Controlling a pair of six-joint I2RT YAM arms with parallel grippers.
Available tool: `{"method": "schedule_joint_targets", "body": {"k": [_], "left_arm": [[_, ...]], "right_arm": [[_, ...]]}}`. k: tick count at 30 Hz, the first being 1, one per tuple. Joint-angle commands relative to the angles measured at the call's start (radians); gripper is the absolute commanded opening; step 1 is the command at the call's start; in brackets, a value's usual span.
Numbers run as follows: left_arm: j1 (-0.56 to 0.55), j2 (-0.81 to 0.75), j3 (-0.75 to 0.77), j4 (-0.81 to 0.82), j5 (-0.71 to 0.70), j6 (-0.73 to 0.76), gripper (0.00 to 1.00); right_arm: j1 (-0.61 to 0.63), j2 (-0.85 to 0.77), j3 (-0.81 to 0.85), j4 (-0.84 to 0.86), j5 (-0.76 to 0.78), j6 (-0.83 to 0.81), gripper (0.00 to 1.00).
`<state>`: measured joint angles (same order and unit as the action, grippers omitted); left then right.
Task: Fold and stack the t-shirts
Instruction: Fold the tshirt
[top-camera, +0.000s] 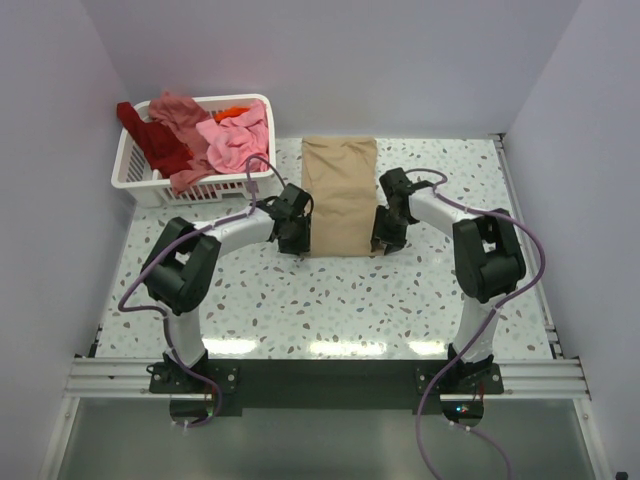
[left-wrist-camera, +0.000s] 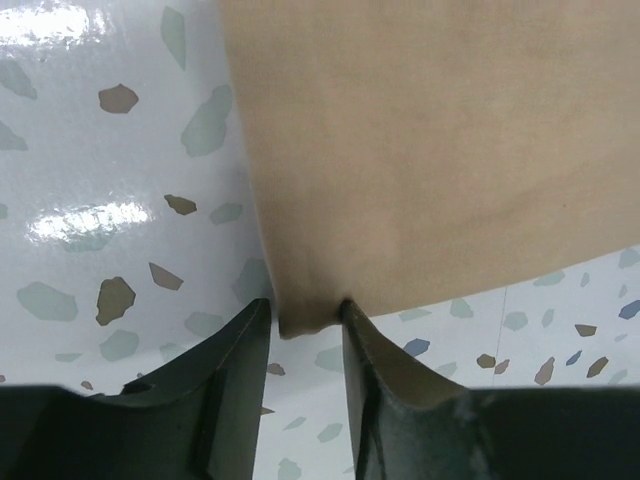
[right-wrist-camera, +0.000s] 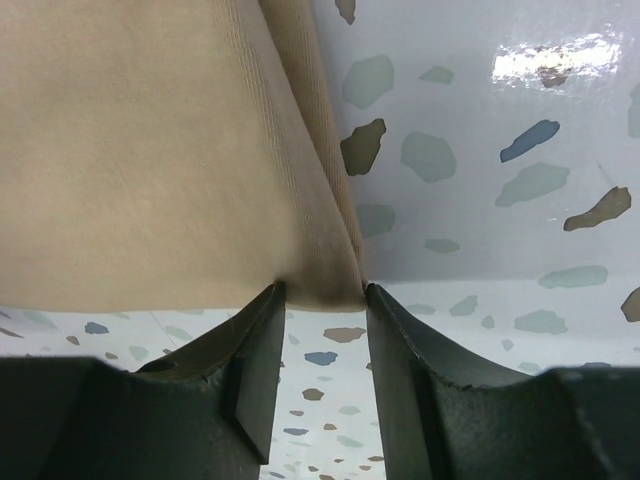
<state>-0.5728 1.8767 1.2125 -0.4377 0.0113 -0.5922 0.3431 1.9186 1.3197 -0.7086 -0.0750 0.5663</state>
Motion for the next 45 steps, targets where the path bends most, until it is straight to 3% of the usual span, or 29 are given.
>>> {"method": "schedule_joint_targets", "body": {"k": [1,7,10,12,19,27,36,45], "left_arm": [[-0.007,-0.027,-0.008,0.053,0.007,-0.011,0.38],[-0.007,-0.016,-0.008,0.054,0.009,-0.004,0.23],[-0.007,-0.021,-0.011,0.051,0.009,-0.001,0.1],[-0.01,-0.03,-0.014,0.051,0.012,0.002,0.0],[-0.029,-0.111,-0.073,0.034,0.015,0.054,0.0],[-0.087,-0.286,-0.169,-0.015,0.033,0.081,0.0],[-0.147,-0.496,-0.298,-0.102,0.079,0.019,0.0],[-0.239,-0.701,-0.297,-0.252,0.073,-0.07,0.0]], "right_arm": [[0.005,-0.027,0.01,0.008,0.006,-0.009,0.41],[0.005,-0.021,0.01,0.008,0.011,-0.02,0.28],[0.007,-0.01,0.025,0.0,0.011,-0.034,0.07],[0.005,-0.006,0.03,-0.005,0.012,-0.043,0.0],[0.005,-0.078,-0.007,-0.041,0.023,-0.078,0.0],[0.031,-0.278,-0.135,-0.095,0.018,-0.082,0.0],[0.125,-0.506,-0.227,-0.227,0.064,-0.01,0.0],[0.162,-0.719,-0.191,-0.402,0.058,0.055,0.0]]}}
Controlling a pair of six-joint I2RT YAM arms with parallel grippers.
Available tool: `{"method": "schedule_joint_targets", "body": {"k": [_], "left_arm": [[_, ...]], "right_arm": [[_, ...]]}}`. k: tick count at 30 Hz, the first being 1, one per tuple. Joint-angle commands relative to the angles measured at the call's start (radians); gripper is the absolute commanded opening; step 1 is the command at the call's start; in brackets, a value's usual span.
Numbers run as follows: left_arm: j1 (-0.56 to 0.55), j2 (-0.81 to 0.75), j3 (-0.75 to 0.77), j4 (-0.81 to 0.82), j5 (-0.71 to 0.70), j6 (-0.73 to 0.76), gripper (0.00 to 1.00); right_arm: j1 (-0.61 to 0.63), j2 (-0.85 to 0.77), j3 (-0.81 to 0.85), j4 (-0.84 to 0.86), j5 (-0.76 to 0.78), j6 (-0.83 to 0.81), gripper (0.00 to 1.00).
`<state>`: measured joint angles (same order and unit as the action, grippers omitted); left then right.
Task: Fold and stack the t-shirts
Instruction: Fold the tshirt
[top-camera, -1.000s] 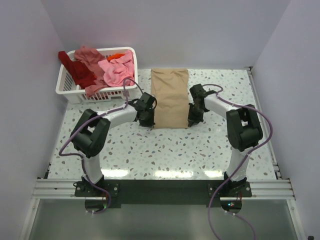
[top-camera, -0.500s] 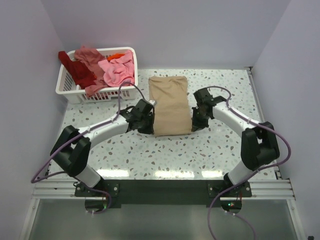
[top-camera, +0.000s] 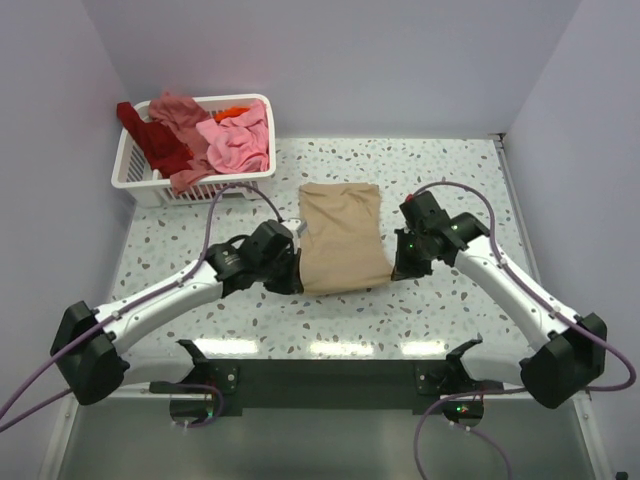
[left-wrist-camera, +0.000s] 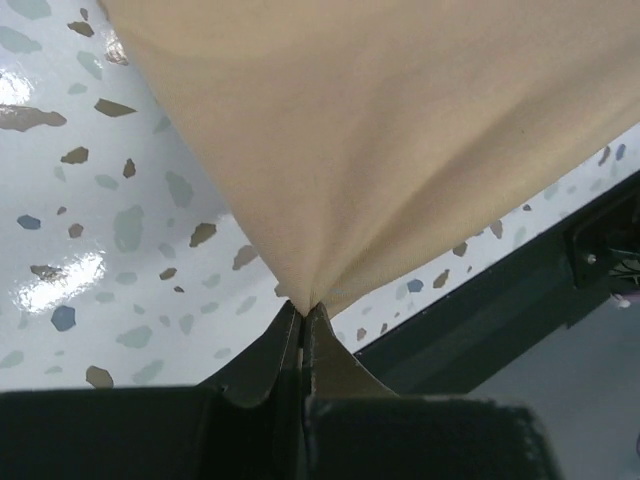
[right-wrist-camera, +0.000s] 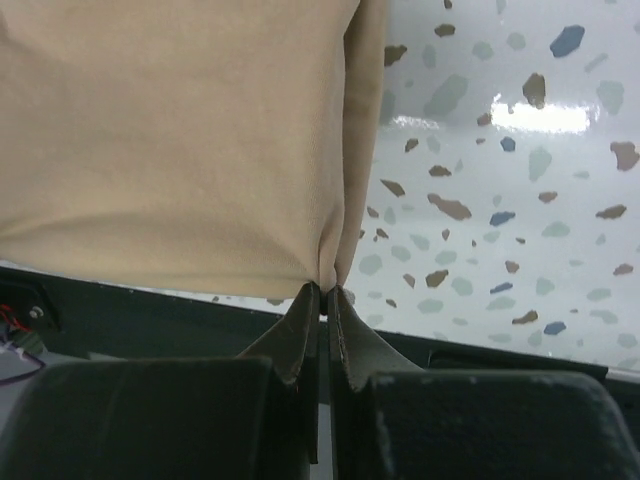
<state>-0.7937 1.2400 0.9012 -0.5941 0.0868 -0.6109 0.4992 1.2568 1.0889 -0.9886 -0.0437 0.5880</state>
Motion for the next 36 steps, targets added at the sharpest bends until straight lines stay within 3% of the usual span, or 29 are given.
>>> {"method": "schedule_joint_targets", "body": {"k": [1,12,20,36], "left_arm": [[-0.025,-0.08,0.021,-0.12,-0.002,-0.059,0.0],[-0.085,-0.185,0.122,-0.234,0.03,-0.124,0.0],[-0.104,-0.168,0.165,-0.23,0.041,-0.153,0.0],[-0.042,0.033,0.209,-0.153,-0.064,-0.139,0.0]], "right_arm": [[0.006,-0.068,0.067,-0.137,0.036,0.035,0.0],[0.01,-0.154,0.181,-0.303,0.041,0.058,0.0],[0.012,-0.143,0.221,-0.294,0.082,0.052,0.0],[0.007,0.2,0.442,-0.154,0.206,-0.023,0.0]]}}
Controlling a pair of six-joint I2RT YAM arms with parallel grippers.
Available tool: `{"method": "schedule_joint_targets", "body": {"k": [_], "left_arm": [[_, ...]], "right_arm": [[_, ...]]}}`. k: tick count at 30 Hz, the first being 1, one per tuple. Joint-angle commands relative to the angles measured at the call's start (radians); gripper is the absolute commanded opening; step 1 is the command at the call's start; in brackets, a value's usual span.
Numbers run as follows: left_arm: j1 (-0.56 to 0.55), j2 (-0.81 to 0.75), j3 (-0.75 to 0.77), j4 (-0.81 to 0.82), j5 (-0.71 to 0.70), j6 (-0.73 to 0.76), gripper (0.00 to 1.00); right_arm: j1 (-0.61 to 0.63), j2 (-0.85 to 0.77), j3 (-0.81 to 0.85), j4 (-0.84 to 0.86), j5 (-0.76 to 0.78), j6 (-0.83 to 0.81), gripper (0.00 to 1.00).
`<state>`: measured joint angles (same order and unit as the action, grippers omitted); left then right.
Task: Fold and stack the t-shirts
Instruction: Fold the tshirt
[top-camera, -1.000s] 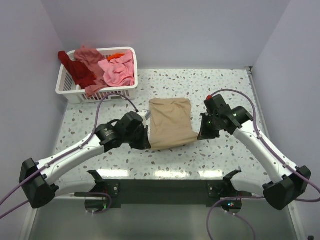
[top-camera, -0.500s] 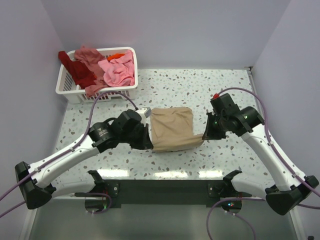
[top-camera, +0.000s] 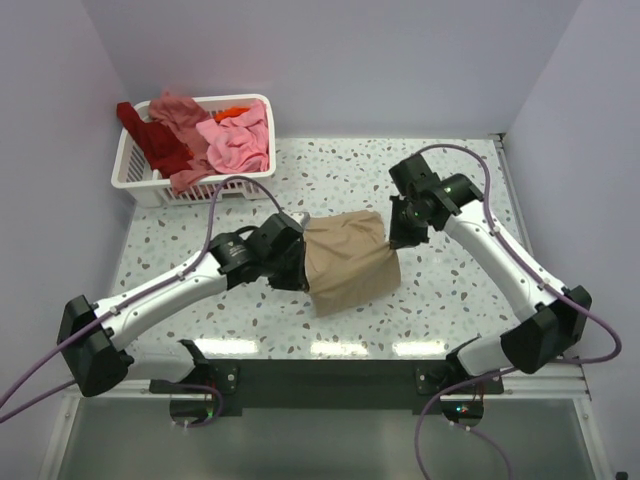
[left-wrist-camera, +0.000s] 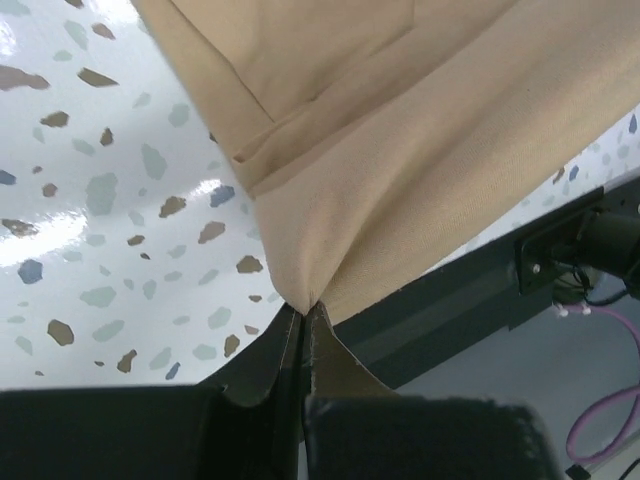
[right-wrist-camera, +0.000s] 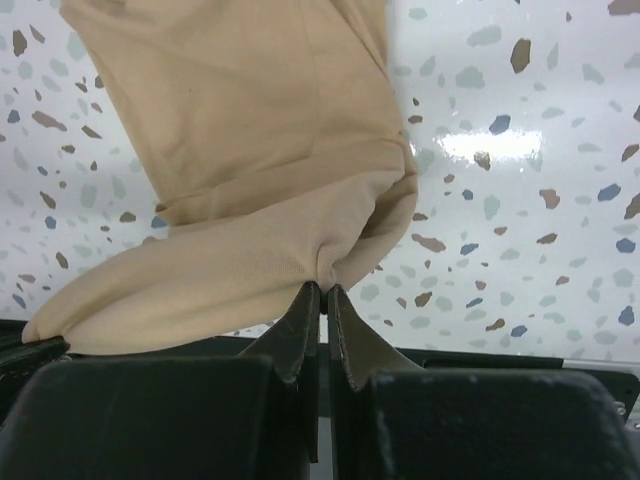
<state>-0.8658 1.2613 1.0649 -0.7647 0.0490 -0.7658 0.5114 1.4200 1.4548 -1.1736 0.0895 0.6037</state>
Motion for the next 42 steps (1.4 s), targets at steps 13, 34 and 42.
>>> {"method": "schedule_joint_targets", "body": {"k": [13,34,42], "left_arm": [[0.214,0.242,0.225,0.027,0.026,0.21,0.0],[0.358,0.527,0.658,-0.022,-0.104,0.243,0.89],[0.355,0.313,0.296,0.097,-0.034,0.203,0.93]], "right_arm": [[-0.07,0.282,0.277,0.051,0.079,-0.113,0.0],[-0.188,0.553,0.727,0.09,-0.011,-0.199,0.79],[-0.241,0.318,0.267,0.291,-0.197,-0.217,0.9]]}}
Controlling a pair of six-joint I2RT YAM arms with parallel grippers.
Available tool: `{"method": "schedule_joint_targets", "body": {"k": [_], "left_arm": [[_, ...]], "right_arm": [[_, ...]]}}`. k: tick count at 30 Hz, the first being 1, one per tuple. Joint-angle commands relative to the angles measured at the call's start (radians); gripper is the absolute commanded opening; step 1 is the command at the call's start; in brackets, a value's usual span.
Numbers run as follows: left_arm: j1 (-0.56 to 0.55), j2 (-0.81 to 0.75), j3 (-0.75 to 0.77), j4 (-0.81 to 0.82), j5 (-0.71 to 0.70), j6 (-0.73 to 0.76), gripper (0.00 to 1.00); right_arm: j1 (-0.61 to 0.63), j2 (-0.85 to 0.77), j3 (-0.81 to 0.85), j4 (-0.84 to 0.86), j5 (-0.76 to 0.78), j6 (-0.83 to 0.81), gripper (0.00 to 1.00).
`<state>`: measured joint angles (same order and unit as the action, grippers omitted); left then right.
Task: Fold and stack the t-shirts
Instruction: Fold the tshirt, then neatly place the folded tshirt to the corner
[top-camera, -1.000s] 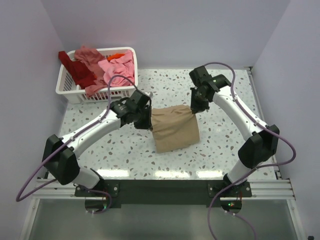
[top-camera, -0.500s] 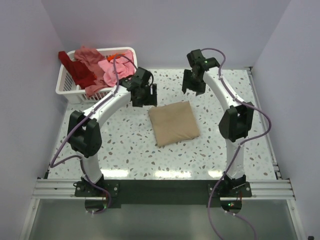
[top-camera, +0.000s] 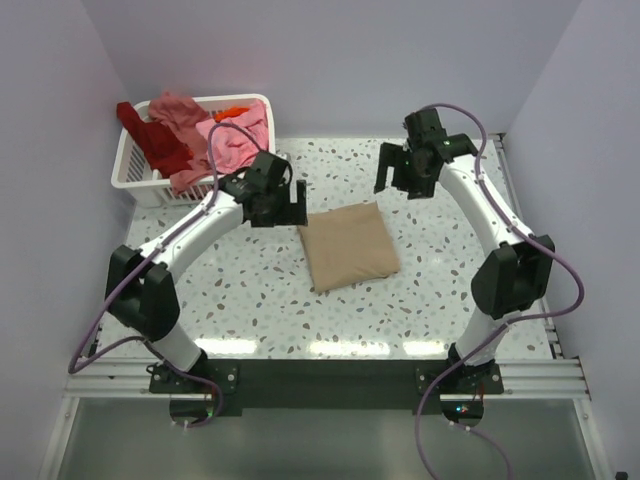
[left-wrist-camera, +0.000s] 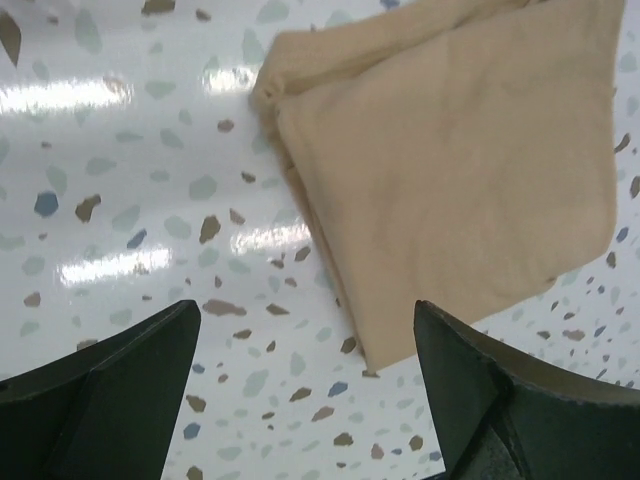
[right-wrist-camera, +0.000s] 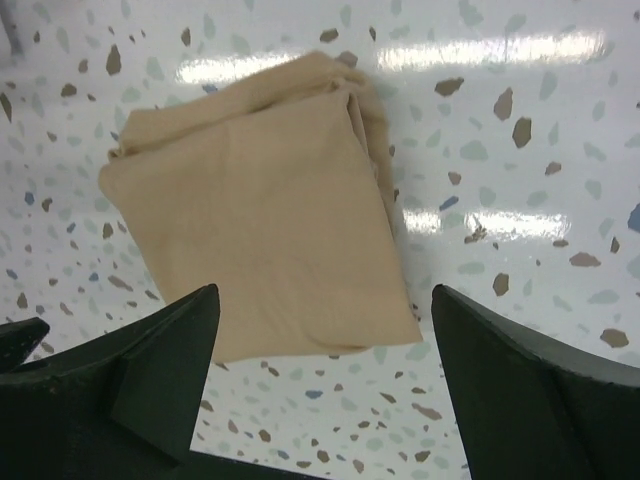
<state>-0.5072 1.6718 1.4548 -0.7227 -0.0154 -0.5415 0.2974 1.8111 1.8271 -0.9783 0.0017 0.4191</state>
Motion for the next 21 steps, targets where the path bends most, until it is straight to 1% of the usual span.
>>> {"method": "schedule_joint_targets", "body": {"k": [1,2,3,5,7,12,14,17,21], "left_arm": [[-0.004,-0.115,-0.118,0.058,0.031,-0.028,0.93],[-0.004,-0.13,-0.143,0.068,0.037,-0.031,0.93],[-0.004,-0.156,-0.187,0.075,0.045,-0.032,0.94],[-0.005,-0.176,-0.223,0.103,0.078,-0.04,0.95],[-0.005,-0.198,-0.275,0.134,0.124,-0.051,0.95],[-0.005,-0.208,-0.384,0.279,0.218,-0.087,0.93],[-0.005,-0.205,-0.424,0.388,0.29,-0.106,0.92],[-0.005,-0.187,-0.438,0.417,0.301,-0.117,0.92],[-0.004,-0.123,-0.436,0.439,0.31,-0.117,0.92]], "right_arm": [[-0.032,-0.088,-0.138,0.11,-0.129,-0.04,0.9],[-0.046,-0.108,-0.193,0.133,-0.181,-0.045,0.9],[-0.052,-0.119,-0.218,0.144,-0.201,-0.052,0.9],[-0.07,-0.133,-0.288,0.18,-0.267,-0.063,0.91],[-0.083,-0.148,-0.33,0.205,-0.299,-0.077,0.91],[-0.126,-0.145,-0.426,0.263,-0.396,-0.124,0.91],[-0.139,-0.127,-0.459,0.289,-0.436,-0.146,0.91],[-0.153,-0.104,-0.492,0.325,-0.468,-0.155,0.91],[-0.165,-0.07,-0.534,0.389,-0.509,-0.155,0.91]]}}
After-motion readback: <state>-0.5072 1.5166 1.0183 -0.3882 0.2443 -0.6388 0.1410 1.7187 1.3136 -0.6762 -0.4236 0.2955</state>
